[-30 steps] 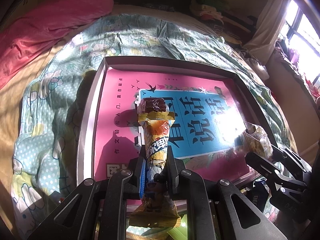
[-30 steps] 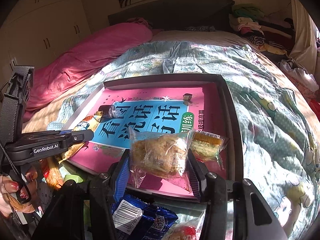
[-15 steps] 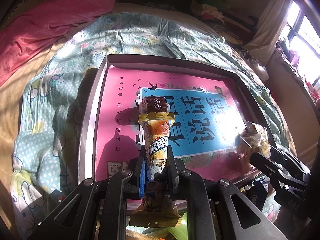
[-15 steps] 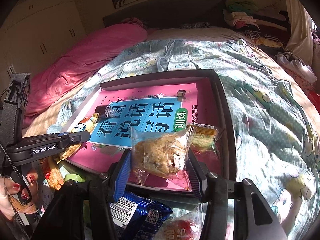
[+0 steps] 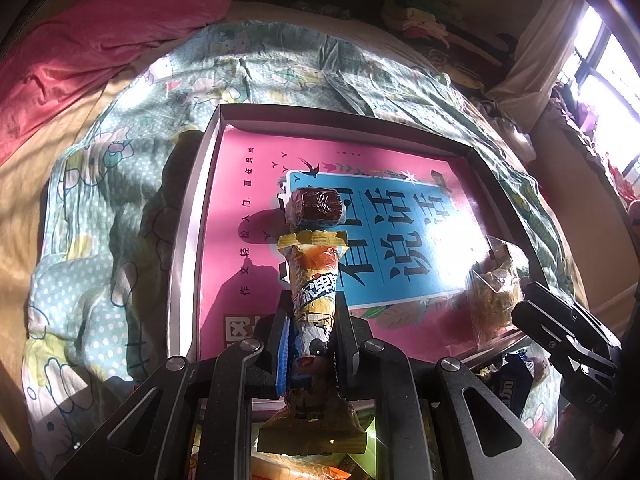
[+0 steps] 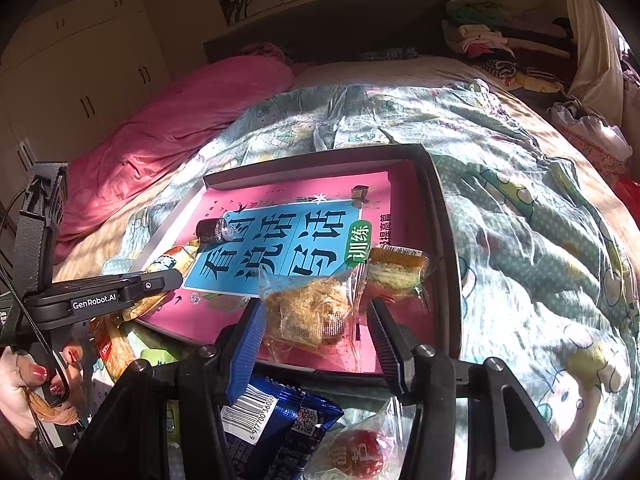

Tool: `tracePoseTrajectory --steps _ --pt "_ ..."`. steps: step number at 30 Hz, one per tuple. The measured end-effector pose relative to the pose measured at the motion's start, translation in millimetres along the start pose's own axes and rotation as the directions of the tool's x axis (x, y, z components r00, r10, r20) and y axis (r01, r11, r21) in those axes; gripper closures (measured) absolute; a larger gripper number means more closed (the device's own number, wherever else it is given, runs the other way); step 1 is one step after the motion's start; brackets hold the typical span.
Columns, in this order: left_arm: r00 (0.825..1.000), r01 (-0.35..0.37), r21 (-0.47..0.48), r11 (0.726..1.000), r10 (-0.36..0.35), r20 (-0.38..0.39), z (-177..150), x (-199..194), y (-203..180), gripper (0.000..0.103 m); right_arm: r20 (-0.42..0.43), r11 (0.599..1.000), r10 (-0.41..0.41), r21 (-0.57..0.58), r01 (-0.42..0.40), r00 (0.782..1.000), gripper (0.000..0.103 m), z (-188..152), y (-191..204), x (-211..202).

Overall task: Organize snacks
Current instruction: 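Lower the rice bag into the tray and open the right tool while the left holds, then lower the yellow stick snack into the tray and open the left tool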

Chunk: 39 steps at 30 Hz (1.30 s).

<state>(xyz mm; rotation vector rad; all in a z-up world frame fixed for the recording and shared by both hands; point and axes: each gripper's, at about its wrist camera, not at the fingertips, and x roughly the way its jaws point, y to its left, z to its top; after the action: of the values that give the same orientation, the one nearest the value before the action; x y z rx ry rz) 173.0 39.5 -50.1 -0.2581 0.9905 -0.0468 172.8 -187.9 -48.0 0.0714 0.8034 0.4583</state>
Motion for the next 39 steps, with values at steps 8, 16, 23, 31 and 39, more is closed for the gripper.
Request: tracePoseTrajectory --steps 8,16,23,31,39 --pt "1.0 -0.023 -0.003 1.0 0.023 -0.014 -3.2 -0.4 4.9 0.081 0.013 1.0 0.001 -0.018 -0.001 1.0 0.05 1.8 4.5 -4.0" --pt "0.999 -0.052 -0.002 0.999 0.052 -0.001 -2.1 -5.1 9.7 0.074 0.026 1.0 0.0 -0.022 0.001 1.0 0.05 2.3 4.8 -7.2" --pt "0.998 -0.044 -0.02 0.999 0.045 0.032 1.0 -8.7 17.7 0.069 0.031 1.0 -0.002 -0.021 0.003 1.0 0.049 2.6 4.2 -8.6" --pt "0.997 -0.045 -0.023 0.999 0.046 0.055 5.0 -18.0 20.2 0.061 0.043 1.0 -0.003 -0.022 0.004 0.999 0.049 4.1 4.7 -11.3" --pt "0.996 -0.047 -0.021 0.999 0.048 0.078 7.8 -29.3 19.2 0.054 0.061 1.0 -0.013 -0.023 0.014 0.998 0.049 5.5 4.1 -16.1"
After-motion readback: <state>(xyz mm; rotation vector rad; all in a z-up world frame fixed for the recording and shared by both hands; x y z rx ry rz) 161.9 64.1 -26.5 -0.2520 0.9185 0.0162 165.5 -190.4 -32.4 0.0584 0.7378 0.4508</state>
